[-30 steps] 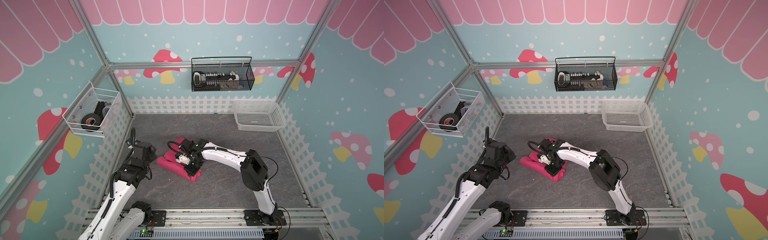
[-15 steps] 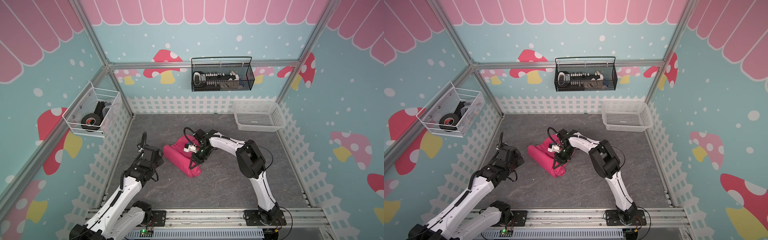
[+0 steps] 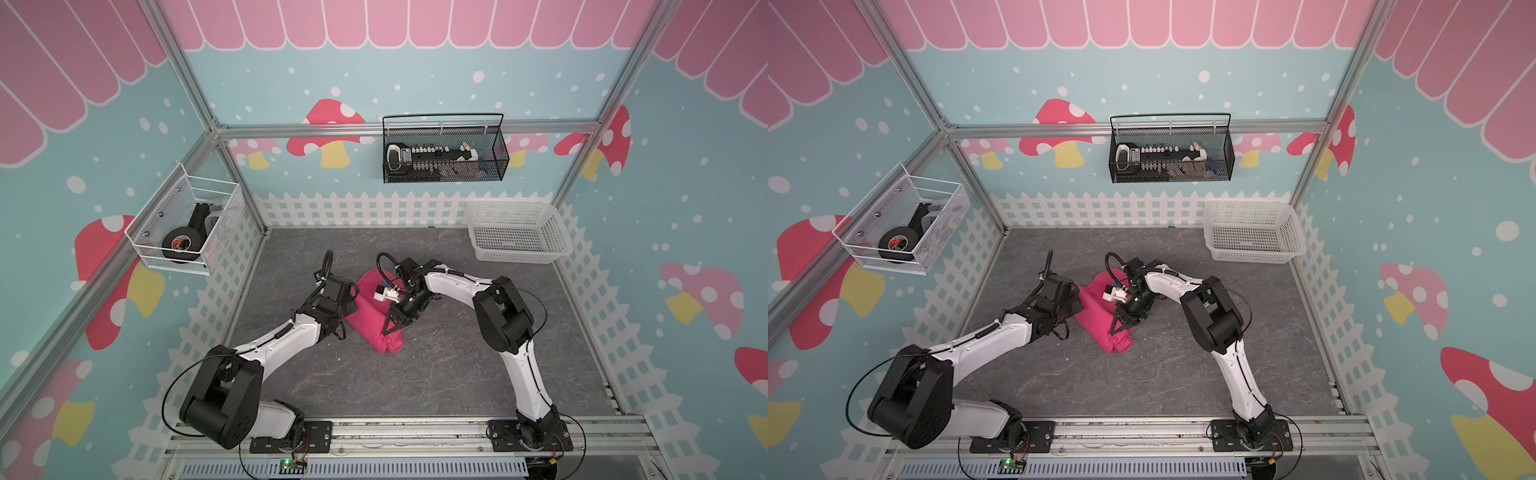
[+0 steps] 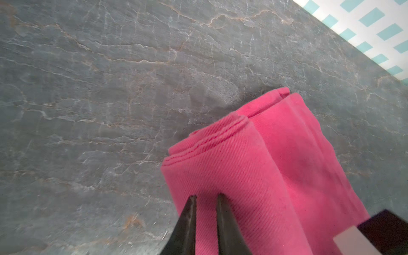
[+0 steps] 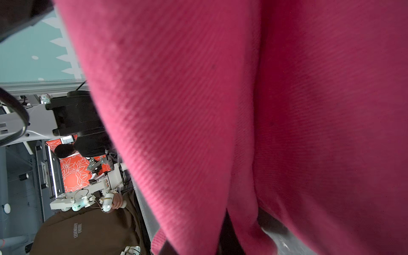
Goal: Roll up the long pants
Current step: Roll the long pant at the center of the board.
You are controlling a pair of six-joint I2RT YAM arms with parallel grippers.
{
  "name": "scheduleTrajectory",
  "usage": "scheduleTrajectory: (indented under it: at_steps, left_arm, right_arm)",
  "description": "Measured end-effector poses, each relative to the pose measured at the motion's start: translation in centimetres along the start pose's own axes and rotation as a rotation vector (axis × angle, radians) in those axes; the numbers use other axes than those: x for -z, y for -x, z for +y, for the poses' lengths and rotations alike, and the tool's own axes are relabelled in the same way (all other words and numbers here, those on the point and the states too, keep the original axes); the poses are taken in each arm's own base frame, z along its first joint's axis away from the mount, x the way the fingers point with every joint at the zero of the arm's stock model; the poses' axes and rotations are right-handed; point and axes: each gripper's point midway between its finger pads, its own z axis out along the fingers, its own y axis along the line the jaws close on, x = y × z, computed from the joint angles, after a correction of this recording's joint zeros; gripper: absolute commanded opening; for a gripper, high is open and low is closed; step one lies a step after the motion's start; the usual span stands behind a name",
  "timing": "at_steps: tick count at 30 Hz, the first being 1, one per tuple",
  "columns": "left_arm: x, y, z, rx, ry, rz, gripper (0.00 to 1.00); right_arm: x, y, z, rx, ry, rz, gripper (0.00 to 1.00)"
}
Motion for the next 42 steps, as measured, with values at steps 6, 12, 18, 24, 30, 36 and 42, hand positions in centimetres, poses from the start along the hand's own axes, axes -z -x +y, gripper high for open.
scheduleTrajectory:
  at_steps: [6,12,18,24,30,36,42]
  left_arm:
    - [-2.4,0.2,-2.6,-0.013,-0.026,-0.004,0.18]
    - [-3.8,0.1,-5.0,-0.031,-0.053,-0.002,0.18]
    - [-3.5,0.4,-7.5,-0.052,-0.1,-0.006,0.17]
    - [-2.8,0.3,-8.4,-0.06,-0.122,0.005,0.18]
    - [0.1,1.8,-9.2,-0.06,-0.166,-0.024,0.18]
    - [0.8,2.3,-9.2,-0.067,-0.171,-0.037,0.17]
    - [0.5,2.0,-9.1,-0.071,-0.165,-0.027,0.17]
  right_arm:
    - [-0.2,-0.1,-1.3,-0.001,-0.049,-0.005,0.6]
    - [1.3,-0.2,-2.2,0.022,-0.188,-0.051,0.63]
    - [5.7,-0.7,-1.9,0.067,-0.415,-0.137,0.61]
    - [6.4,-0.6,-2.7,0.064,-0.48,-0.168,0.49]
    - [4.4,-0.4,-4.1,0.031,-0.429,-0.16,0.6]
    - [4.0,0.2,-3.2,0.027,-0.366,-0.186,0.47]
    - [3.9,0.3,-3.1,0.014,-0.355,-0.195,0.06]
